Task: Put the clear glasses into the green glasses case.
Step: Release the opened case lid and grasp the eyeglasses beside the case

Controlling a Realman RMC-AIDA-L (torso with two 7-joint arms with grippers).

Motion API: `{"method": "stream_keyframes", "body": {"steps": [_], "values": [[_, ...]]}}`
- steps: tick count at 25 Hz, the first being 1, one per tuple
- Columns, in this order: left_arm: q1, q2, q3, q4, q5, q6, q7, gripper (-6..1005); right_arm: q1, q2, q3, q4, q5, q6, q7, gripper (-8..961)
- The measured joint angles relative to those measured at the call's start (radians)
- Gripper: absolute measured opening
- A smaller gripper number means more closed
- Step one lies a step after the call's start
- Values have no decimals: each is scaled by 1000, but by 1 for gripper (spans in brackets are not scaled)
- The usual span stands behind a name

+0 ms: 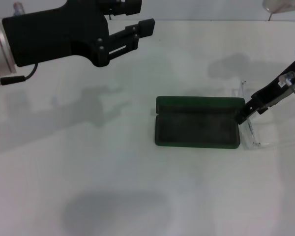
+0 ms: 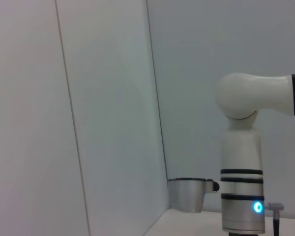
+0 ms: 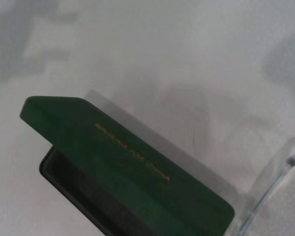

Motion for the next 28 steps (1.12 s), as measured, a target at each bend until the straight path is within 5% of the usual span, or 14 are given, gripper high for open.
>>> {"method": "stream_keyframes", "body": {"steps": [14, 28], "values": [[15, 0, -1, -17, -9, 17, 6, 398, 22, 9, -19, 73, 0, 56, -30, 705], [22, 0, -3, -34, -40, 17, 6, 397, -64, -6, -16, -16, -19, -23, -25, 688]]}}
